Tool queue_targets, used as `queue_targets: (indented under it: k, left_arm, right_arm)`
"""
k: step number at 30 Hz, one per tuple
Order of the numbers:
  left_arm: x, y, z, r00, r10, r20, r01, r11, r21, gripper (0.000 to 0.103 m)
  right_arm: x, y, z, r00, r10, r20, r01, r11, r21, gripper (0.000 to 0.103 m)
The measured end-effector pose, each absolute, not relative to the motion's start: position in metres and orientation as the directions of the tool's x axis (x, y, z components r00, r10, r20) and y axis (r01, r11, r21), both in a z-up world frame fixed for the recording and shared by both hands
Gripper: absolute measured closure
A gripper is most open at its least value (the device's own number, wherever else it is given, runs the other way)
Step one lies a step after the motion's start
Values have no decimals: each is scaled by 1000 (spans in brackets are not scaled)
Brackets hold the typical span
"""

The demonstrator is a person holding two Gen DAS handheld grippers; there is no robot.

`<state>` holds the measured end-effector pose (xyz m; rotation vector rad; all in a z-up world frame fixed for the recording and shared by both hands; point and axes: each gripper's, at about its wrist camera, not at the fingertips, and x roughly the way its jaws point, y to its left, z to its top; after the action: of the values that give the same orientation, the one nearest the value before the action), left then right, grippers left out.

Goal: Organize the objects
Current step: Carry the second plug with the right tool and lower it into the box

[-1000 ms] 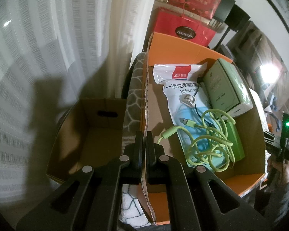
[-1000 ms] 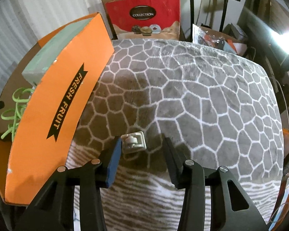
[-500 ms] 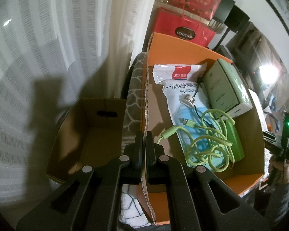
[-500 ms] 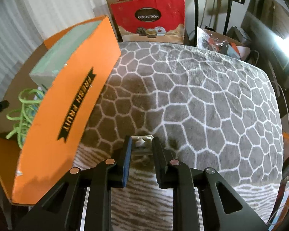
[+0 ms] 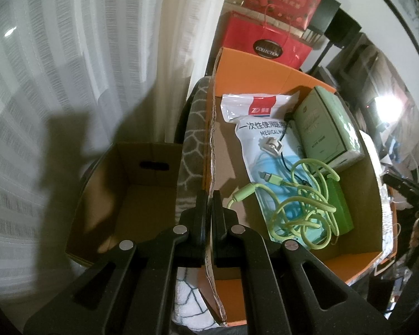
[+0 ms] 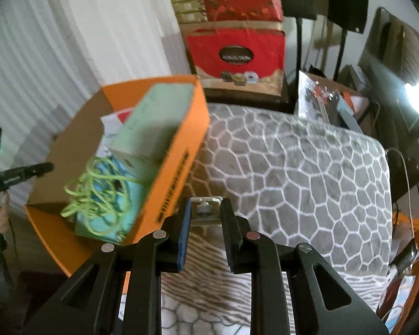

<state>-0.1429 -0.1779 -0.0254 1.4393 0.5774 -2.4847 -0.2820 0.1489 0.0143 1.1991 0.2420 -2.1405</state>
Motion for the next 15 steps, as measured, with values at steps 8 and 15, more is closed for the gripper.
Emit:
queue_targets:
  k: [8,15]
  left_arm:
    - [-143,-178,-25,-500,13,-866,370,-901,-227,100]
    - [-143,-178,-25,-502,17,-865,370,-900,-232,100]
  right_arm:
    - [-274,114,42,-352,-488,-799,674,-724,146,82]
    - [-272,75,54,-331,-511,-793,710,-689,147,82]
